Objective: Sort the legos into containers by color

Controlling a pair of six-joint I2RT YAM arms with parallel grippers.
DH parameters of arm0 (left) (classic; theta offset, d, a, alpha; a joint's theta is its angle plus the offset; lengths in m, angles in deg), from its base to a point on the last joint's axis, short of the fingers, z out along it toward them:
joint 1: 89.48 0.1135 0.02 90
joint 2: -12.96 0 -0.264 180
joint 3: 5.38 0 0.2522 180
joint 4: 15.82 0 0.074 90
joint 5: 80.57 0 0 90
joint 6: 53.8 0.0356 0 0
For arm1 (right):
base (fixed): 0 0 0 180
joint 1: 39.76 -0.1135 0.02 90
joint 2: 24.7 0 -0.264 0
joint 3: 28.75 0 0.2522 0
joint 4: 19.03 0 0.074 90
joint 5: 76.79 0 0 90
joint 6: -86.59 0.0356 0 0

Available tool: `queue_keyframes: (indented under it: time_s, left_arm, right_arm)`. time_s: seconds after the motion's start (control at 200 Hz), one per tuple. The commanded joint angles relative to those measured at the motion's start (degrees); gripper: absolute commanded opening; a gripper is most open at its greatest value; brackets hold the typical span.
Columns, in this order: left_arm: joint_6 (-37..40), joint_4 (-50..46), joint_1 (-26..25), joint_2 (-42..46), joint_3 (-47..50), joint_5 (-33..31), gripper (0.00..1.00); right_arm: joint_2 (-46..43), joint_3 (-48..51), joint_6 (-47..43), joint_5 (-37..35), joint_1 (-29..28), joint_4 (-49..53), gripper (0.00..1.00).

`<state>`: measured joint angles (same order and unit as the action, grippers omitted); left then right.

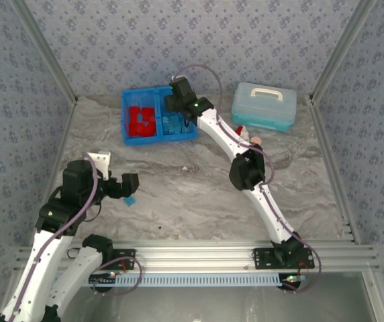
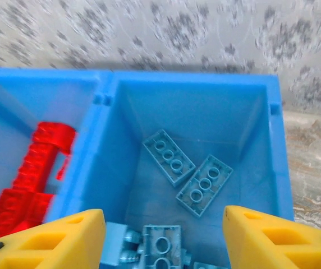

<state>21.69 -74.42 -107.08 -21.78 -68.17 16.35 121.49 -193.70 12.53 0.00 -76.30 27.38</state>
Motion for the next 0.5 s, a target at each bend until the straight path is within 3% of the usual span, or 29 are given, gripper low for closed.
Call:
queue_keyframes:
  time_s: [0.0,0.065,0.16,0.305,0.375,0.495]
  left_arm:
    - [-2.14,-0.33,0.47,-0.93,-0.52,-7.03,0.99]
    - [-5.43,-2.19,0.47,-2.13,-0.96,-13.19,0.99]
    - [-12.30,-4.19,0.43,-3.78,-0.90,-16.93,0.99]
    - [-32.10,-9.91,0.47,-6.34,2.09,-22.26,0.99]
    - [-40.57,-8.72,0.30,-6.92,6.77,-18.97,0.99]
    - [-47.13,3.40,0.20,-7.56,17.24,-10.69,0.99]
  right_arm:
    - [-12.07,1.71,-1.38,0.00,-1.61,3.19,0.60]
    - [-18.91,9.22,-2.34,-1.19,-3.04,2.14,0.61]
    - [-32.23,29.20,-3.93,-1.65,-5.13,-6.25,0.64]
    - [-52.61,60.03,-4.06,-0.48,-7.15,-20.98,0.74]
    - [-60.05,69.17,-2.26,-0.41,-7.17,-23.32,0.79]
    - [-68.75,78.62,0.28,-1.90,-7.10,-21.88,0.87]
